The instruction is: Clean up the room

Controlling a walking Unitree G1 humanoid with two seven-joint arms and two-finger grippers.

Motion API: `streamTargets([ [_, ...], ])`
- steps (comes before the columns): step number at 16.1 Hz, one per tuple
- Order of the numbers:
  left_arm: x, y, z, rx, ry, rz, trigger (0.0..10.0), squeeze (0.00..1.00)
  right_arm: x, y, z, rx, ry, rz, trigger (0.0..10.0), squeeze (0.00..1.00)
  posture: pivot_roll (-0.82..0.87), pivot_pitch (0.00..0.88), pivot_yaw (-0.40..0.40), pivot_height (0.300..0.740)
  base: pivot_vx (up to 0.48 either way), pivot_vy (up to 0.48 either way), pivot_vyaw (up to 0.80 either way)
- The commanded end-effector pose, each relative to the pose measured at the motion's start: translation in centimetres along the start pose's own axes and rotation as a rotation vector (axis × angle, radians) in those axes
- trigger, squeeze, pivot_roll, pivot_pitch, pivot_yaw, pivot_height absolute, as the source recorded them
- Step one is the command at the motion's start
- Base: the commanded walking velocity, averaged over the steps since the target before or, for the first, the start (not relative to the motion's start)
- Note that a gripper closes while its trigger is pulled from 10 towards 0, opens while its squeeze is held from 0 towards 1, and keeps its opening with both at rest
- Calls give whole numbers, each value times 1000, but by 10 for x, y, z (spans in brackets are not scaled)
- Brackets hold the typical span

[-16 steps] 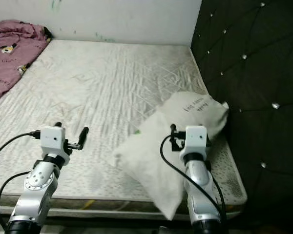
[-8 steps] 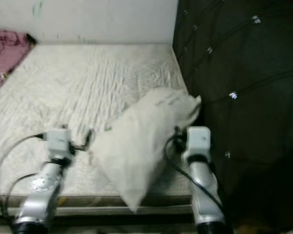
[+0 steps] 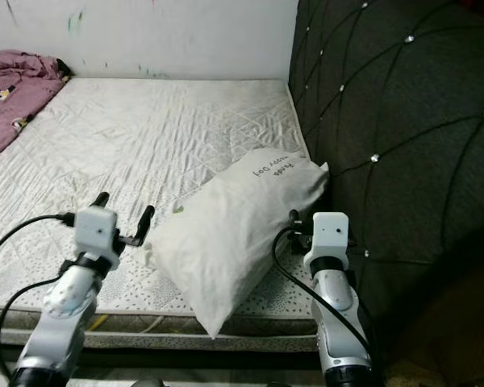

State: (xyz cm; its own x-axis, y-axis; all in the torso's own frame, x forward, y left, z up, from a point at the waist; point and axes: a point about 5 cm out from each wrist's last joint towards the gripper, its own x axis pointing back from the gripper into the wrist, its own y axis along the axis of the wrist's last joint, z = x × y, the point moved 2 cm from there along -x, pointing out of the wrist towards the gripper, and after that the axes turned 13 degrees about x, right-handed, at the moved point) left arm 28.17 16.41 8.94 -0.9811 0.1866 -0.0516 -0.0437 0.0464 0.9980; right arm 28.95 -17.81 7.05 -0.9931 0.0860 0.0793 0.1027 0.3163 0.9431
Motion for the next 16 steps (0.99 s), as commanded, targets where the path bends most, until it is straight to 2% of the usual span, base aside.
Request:
streamTargets([
  [1,0,5,-1,21,17,-11,10000,0,-2,7,-1,-4,1,-28,10000,0,15,0,21,740,0,0,0],
  [2,6,-3,-2,11,75,26,10000,0,-2,8,-1,-3,-1,-32,10000,0,15,0,21,740,0,0,0],
  [3,8,-2,0,-22,101,23,10000,0,-3,11,-2,-14,-9,-39,10000,0,19,0,22,740,0,0,0],
  [6,10,-3,20,42,189,30,10000,0,-5,21,5,-55,-3,-68,10000,0,19,0,24,740,0,0,0],
  [9,11,2,15,4,190,22,10000,0,-6,42,11,-95,4,-130,10000,0,22,0,20,740,0,0,0],
  [10,11,1,11,0,172,25,10000,0,-9,52,16,-75,24,-172,10000,0,21,0,20,740,0,0,0],
  [13,10,-3,11,11,177,43,10000,0,-12,42,20,-63,24,-142,10000,0,27,0,22,740,0,0,0],
  [16,11,-5,12,9,182,55,10000,0,-1,28,21,-54,38,-102,10000,0,19,0,22,740,0,0,-504],
])
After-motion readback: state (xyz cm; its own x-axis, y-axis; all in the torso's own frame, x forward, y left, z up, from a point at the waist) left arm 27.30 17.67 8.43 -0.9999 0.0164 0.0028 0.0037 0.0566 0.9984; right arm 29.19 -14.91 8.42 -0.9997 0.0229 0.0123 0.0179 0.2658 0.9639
